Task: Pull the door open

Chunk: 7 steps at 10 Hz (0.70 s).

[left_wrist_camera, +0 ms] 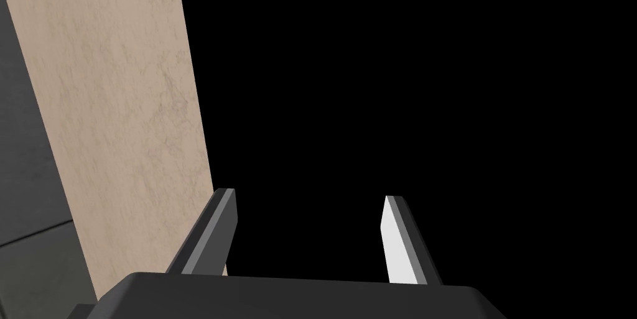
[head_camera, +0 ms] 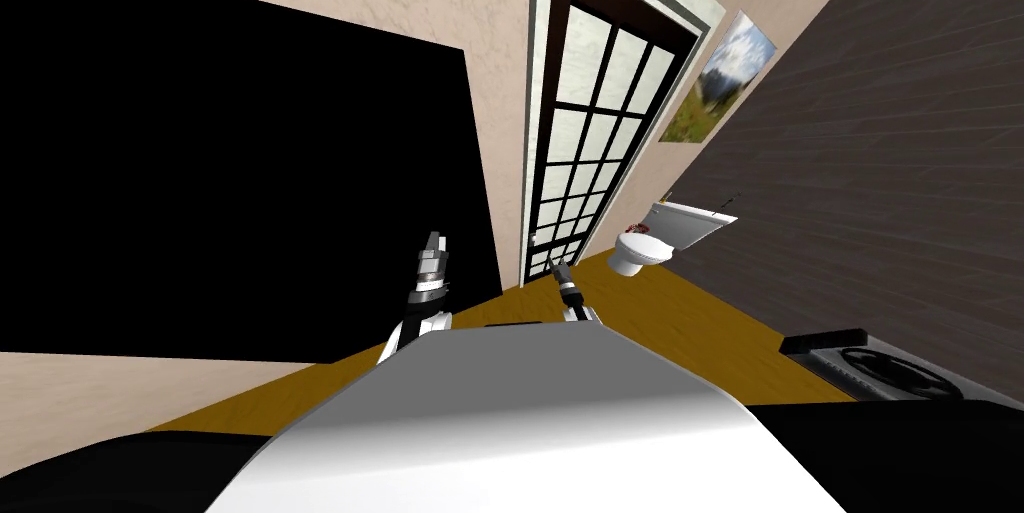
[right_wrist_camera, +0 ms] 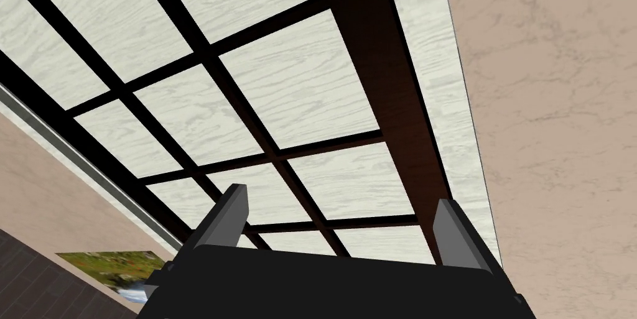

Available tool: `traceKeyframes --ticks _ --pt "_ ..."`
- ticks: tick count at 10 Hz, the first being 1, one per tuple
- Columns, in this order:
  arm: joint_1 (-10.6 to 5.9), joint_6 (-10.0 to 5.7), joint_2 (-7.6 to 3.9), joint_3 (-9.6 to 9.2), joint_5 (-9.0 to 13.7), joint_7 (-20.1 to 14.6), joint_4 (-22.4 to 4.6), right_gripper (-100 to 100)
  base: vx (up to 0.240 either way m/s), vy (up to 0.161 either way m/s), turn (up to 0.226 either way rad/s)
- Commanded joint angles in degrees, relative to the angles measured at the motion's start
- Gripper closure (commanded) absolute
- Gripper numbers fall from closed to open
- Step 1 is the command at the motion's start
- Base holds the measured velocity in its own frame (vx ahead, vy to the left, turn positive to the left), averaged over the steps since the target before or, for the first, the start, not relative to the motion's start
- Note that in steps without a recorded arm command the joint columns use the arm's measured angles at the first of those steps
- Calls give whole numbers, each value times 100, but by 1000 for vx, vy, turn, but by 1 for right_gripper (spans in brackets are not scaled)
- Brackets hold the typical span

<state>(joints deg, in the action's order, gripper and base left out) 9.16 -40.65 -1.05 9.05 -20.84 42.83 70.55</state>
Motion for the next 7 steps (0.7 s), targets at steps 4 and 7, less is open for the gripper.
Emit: traceKeyframes --ticks 4,7 --pt "-200 -186 31 63 -182 518 -573 -100 30 -59 59" --pt "-334 -295 72 99 -311 848 -942 -100 37 -66 66"
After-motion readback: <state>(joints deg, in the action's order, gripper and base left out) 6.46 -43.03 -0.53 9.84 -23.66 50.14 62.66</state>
